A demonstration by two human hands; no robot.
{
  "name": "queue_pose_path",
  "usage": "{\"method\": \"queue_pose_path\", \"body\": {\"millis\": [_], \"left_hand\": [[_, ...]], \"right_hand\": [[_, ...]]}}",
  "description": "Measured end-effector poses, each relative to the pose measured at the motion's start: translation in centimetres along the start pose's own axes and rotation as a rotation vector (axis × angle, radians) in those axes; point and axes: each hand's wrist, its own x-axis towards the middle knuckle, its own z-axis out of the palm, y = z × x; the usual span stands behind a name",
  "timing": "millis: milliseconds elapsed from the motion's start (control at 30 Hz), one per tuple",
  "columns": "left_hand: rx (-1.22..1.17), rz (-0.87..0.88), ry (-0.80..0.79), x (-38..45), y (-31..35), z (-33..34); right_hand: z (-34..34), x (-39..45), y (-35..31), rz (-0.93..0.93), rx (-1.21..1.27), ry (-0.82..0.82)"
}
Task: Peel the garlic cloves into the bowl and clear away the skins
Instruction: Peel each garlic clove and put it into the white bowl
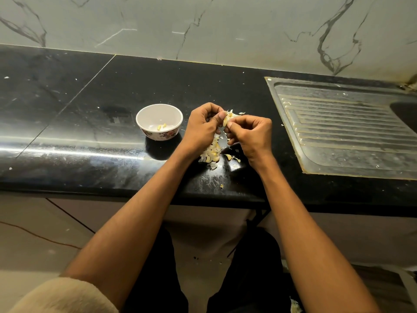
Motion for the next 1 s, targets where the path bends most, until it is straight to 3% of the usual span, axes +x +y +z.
{"method": "queue_pose_path", "body": {"millis": [433,767,1000], "left_hand": [[0.112,0.010,0.056,0.15,-0.78,0.20],[0.156,0.003,0.176,0.12,-0.61,0.35],[0.153,0.039,0.115,-0.14,-0.54,0.12]], "right_hand": [[0.11,0.37,0.36,0.114,0.027,-0.003],[-0.17,0.46,0.49,0.059,-0.023,0.078],[-0.30,0.57,0.71,0.026,-0.082,0.097]]}}
